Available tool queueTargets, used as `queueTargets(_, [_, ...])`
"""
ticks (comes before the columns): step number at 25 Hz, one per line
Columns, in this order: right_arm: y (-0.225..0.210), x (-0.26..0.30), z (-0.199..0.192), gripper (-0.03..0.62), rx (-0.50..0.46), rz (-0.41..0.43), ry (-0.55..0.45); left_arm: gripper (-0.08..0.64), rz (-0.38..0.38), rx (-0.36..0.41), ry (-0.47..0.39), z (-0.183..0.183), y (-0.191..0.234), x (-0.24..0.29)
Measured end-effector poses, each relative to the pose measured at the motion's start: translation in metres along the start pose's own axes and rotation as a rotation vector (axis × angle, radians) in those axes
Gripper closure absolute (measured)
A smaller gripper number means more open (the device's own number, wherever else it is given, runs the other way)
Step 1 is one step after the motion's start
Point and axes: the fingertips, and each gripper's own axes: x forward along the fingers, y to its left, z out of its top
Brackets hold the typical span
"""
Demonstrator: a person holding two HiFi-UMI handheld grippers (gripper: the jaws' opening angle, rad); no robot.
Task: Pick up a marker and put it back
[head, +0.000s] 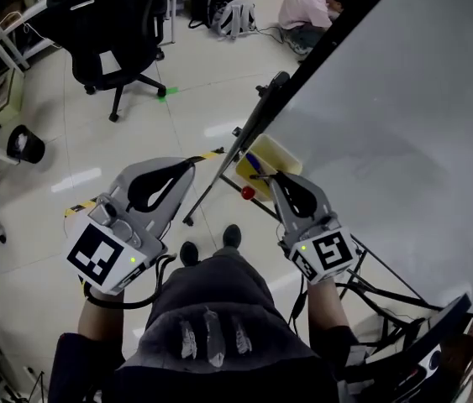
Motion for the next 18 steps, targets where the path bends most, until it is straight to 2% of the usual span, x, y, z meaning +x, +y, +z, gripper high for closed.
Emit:
queueTargets(6, [0.008, 0.009, -0.019, 0.56, -0.032, 0.017, 0.046, 0.554, 0.005, -0.022, 0.017, -0.008, 0.01, 0.006])
queueTargets(13, [0.008, 0.003, -0.026, 0.557, -0.064, -0.011, 0.061, 0.554, -0.004, -0.03, 0.027, -0.013, 0.01, 0.007])
queueTargets(18, [0.005, -0.01, -0.029, 0.554, -0.035, -0.043, 0.07, 0.554, -0.014, -0.026, 0.027, -0.014, 0.007, 0.006])
